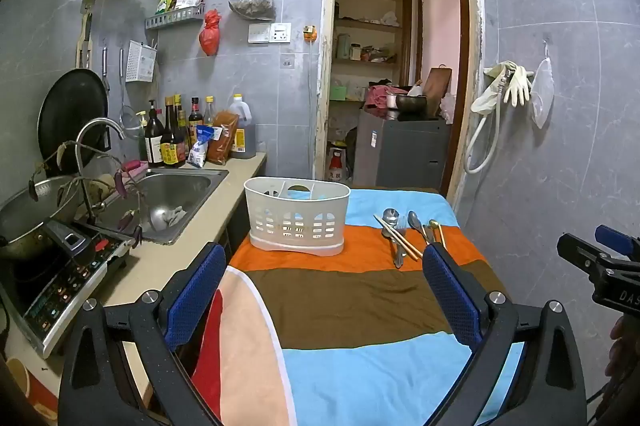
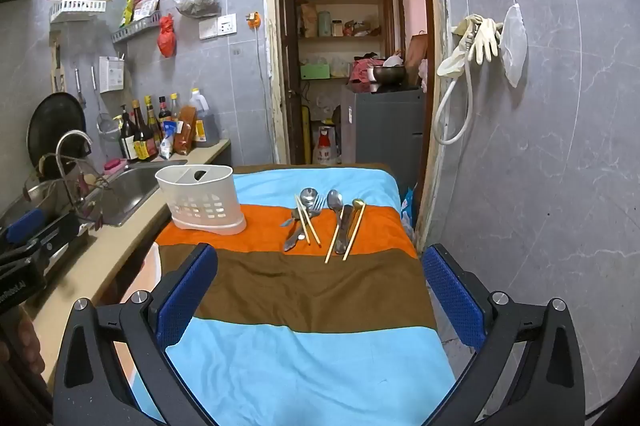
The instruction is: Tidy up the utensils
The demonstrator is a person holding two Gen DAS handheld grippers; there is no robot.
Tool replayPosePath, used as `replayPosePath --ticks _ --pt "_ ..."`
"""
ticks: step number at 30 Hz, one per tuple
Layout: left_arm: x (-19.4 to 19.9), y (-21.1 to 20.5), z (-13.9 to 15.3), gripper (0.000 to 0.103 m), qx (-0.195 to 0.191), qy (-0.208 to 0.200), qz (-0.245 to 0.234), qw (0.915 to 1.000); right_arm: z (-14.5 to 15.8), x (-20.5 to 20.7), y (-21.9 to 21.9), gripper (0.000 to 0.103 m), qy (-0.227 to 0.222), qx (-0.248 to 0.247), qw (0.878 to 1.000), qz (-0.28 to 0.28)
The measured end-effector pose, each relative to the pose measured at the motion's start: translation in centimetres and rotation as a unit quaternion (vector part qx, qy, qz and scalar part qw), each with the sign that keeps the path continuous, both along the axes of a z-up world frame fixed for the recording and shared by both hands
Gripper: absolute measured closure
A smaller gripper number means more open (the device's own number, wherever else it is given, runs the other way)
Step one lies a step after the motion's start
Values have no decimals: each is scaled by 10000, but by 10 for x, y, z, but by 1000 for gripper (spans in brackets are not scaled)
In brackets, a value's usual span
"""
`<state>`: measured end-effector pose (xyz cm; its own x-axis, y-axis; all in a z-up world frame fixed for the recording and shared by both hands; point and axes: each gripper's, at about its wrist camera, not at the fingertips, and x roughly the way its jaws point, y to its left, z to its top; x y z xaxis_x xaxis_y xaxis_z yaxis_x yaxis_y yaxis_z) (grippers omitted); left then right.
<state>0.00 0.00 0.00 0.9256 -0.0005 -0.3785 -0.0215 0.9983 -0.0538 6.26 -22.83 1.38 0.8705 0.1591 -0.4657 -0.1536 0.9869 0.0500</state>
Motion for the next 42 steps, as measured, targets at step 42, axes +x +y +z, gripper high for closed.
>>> replayPosePath --ticks 42 --pt "2 2 2 6 -64 23 -10 10000 -1 0 2 0 30 -2 10000 2"
